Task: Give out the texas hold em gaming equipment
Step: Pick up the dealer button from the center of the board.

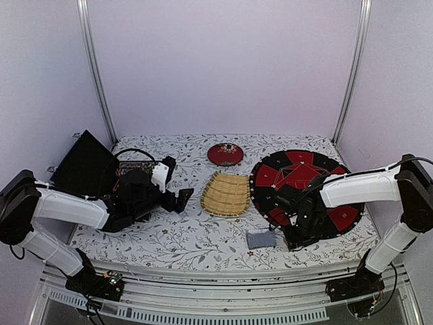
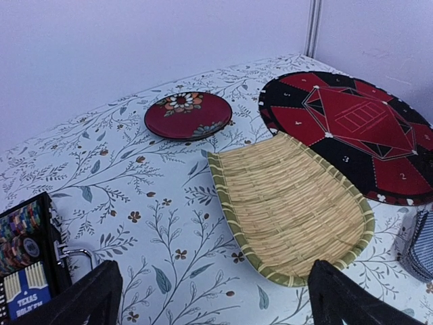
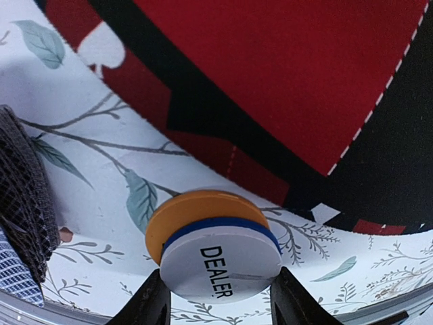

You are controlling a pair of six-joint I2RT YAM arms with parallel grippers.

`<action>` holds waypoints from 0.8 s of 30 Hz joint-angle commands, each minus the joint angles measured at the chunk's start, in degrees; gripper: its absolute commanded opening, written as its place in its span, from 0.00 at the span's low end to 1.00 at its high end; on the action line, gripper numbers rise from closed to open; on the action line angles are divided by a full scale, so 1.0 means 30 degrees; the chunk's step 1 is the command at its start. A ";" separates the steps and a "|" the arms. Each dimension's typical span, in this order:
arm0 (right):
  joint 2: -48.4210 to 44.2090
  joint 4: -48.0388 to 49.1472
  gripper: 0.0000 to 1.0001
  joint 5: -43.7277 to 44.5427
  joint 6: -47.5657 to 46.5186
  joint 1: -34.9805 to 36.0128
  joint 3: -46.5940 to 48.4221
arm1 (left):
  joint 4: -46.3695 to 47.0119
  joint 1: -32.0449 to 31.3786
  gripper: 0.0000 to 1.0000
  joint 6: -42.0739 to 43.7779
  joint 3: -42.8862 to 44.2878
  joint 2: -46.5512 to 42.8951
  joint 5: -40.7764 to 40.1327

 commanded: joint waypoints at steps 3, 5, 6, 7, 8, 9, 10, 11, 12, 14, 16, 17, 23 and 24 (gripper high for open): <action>0.0335 -0.0064 0.48 0.0801 0.0093 0.0304 0.0597 | 0.0481 -0.0065 0.98 0.0153 -0.0129 0.0109 0.0447; 0.0335 -0.0159 0.43 0.0709 0.0003 0.0322 0.0663 | 0.0489 -0.0076 0.98 0.0180 -0.0121 0.0161 0.0434; 0.0335 -0.0265 0.40 0.0705 -0.0018 0.0326 0.0702 | 0.0474 -0.0083 0.98 0.0206 -0.0121 0.0202 0.0426; 0.0335 -0.0432 0.38 0.0704 -0.0033 0.0316 0.0784 | 0.0468 -0.0077 0.98 0.0227 -0.0121 0.0215 0.0439; 0.0294 -0.0625 0.35 0.0704 -0.0035 0.0318 0.0867 | 0.0497 -0.0065 0.98 0.0241 -0.0099 0.0238 0.0444; 0.0216 -0.0832 0.33 0.0704 -0.0035 0.0326 0.0955 | 0.0497 -0.0075 0.98 0.0242 -0.0089 0.0289 0.0460; 0.0104 -0.1048 0.33 0.0689 -0.0035 0.0323 0.0980 | 0.0512 -0.0069 0.98 0.0243 -0.0092 0.0310 0.0491; -0.0027 -0.1229 0.33 0.0640 -0.0035 0.0312 0.1020 | 0.0524 -0.0068 0.98 0.0265 -0.0070 0.0342 0.0584; -0.0154 -0.1409 0.33 0.0535 -0.0035 0.0332 0.1032 | 0.0511 -0.0082 0.98 0.0271 -0.0064 0.0368 0.0668; -0.0392 -0.1612 0.32 0.0323 -0.0063 0.0340 0.1068 | 0.0519 -0.0074 0.98 0.0265 -0.0041 0.0418 0.0786; -0.0624 -0.1833 0.31 0.0224 -0.0133 0.0317 0.1193 | 0.0525 -0.0088 0.98 0.0272 -0.0034 0.0467 0.0787; -0.0737 -0.1954 0.30 0.0322 -0.0150 0.0348 0.1351 | 0.0515 -0.0067 0.98 0.0279 -0.0033 0.0496 0.0803; -0.1182 -0.1946 0.25 0.1005 -0.1707 -0.0701 0.3433 | 0.0641 -0.0083 0.98 0.0184 -0.0037 0.0603 0.1280; -0.1118 -0.1797 0.24 0.1064 -0.2266 -0.1204 0.3769 | 0.0632 -0.0077 0.98 0.0184 -0.0034 0.0602 0.1366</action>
